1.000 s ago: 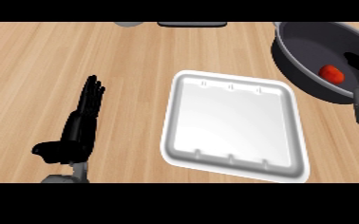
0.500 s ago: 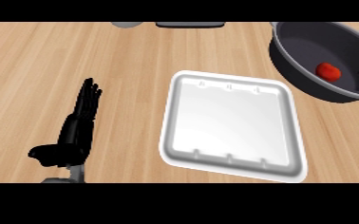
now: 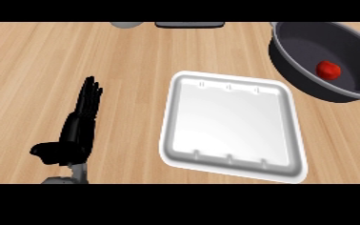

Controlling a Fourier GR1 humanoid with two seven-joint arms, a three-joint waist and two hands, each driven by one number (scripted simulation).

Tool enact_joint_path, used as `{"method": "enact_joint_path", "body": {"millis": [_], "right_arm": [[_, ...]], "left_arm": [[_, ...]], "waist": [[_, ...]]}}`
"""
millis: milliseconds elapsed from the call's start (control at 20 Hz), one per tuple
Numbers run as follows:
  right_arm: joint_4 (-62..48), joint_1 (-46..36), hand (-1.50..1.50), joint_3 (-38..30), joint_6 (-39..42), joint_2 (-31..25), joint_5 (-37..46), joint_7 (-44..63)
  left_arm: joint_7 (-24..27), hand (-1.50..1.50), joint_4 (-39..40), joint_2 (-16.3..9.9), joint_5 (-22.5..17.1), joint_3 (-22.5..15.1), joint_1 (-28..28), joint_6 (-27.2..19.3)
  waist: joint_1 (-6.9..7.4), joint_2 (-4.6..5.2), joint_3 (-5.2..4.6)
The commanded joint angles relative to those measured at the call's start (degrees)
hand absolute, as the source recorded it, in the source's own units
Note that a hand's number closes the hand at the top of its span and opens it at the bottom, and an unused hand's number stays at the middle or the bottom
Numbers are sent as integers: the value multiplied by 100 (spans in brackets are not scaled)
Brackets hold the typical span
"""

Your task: Pick the tomato from the tray and place it in the pot

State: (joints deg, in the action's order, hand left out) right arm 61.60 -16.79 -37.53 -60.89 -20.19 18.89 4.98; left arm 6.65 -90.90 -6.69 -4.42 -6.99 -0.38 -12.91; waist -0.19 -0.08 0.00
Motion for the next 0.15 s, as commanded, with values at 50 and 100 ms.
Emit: {"method": "enact_joint_path", "body": {"millis": [50, 100], "right_arm": [[941, 627, -150, -69, -266, 202, -80, 357], [874, 785, -150, -214, -172, 12, -147, 219]], "left_arm": [[195, 0, -87, -114, -41, 110, 339, 235], [192, 0, 216, 44, 72, 49, 76, 115]], "waist": [[-2, -6, -4], [-17, 0, -3]]}}
